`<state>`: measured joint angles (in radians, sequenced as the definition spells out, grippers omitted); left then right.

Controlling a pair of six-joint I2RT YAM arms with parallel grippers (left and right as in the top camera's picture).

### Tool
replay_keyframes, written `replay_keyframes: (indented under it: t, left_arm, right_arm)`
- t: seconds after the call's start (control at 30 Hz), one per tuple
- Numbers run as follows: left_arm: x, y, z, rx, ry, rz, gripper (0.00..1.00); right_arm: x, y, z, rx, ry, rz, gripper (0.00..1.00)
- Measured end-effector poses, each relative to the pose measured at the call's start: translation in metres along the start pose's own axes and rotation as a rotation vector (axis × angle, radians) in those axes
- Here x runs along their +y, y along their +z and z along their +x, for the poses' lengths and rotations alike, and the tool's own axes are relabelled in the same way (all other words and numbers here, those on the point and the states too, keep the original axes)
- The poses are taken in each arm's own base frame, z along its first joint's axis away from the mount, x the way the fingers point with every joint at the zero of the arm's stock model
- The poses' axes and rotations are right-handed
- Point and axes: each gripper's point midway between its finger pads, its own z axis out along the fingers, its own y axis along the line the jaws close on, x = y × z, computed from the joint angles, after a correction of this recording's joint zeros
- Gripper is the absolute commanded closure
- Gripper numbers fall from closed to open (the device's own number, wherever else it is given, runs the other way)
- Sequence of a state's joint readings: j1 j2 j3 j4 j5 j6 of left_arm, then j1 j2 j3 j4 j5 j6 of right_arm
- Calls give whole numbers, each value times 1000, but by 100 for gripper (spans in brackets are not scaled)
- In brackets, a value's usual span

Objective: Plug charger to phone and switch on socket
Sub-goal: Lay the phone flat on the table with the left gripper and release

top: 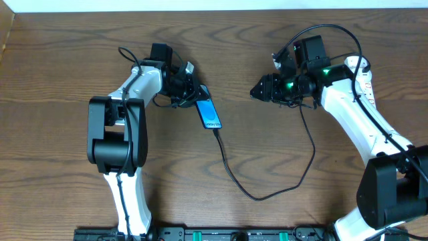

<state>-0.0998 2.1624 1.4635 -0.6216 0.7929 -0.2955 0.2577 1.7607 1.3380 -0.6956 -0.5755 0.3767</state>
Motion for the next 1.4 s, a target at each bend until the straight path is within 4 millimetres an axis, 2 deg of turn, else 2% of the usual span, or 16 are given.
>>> replay_keyframes:
  t: [0.1, 0.2, 0.3, 0.63, 0.73, 0.77, 0.8, 1.17, 1.23, 1.3, 1.4]
  left_arm:
    - [0, 0, 0, 0, 0, 0, 69]
    - [2, 0, -1, -4, -1, -13, 49]
    - [8, 1, -1, -8, -8, -40, 41]
    - [16, -5, -4, -33, -6, -115, 37]
    - [25, -11, -7, -57, -6, -188, 28]
    - [28, -13, -8, -67, -5, -213, 21]
    - [30, -16, -10, -80, -3, -238, 18]
    - [49, -39, -22, -166, 7, -410, 17]
    - [48, -48, -21, -185, 10, -422, 17]
    - [35, -70, -22, -239, 28, -413, 17]
    - [-1, -124, -27, -388, 83, -375, 17]
  right_arm:
    - [0, 0, 0, 0, 0, 0, 45]
    - [0, 0, 0, 0, 0, 0, 45]
    - [0, 0, 0, 0, 0, 0, 45]
    - [0, 0, 0, 0, 0, 1, 45]
    - [-1, 0, 0, -2, 1, 8, 45]
    - [-2, 0, 0, -3, 1, 10, 44]
    - [-2, 0, 0, -3, 0, 11, 44]
    - [-4, 0, -1, -7, -14, 23, 43]
    - [-4, 0, -1, -8, -17, 25, 43]
    - [-4, 0, -1, -9, -23, 25, 43]
    - [-4, 0, -1, -8, -27, 25, 43]
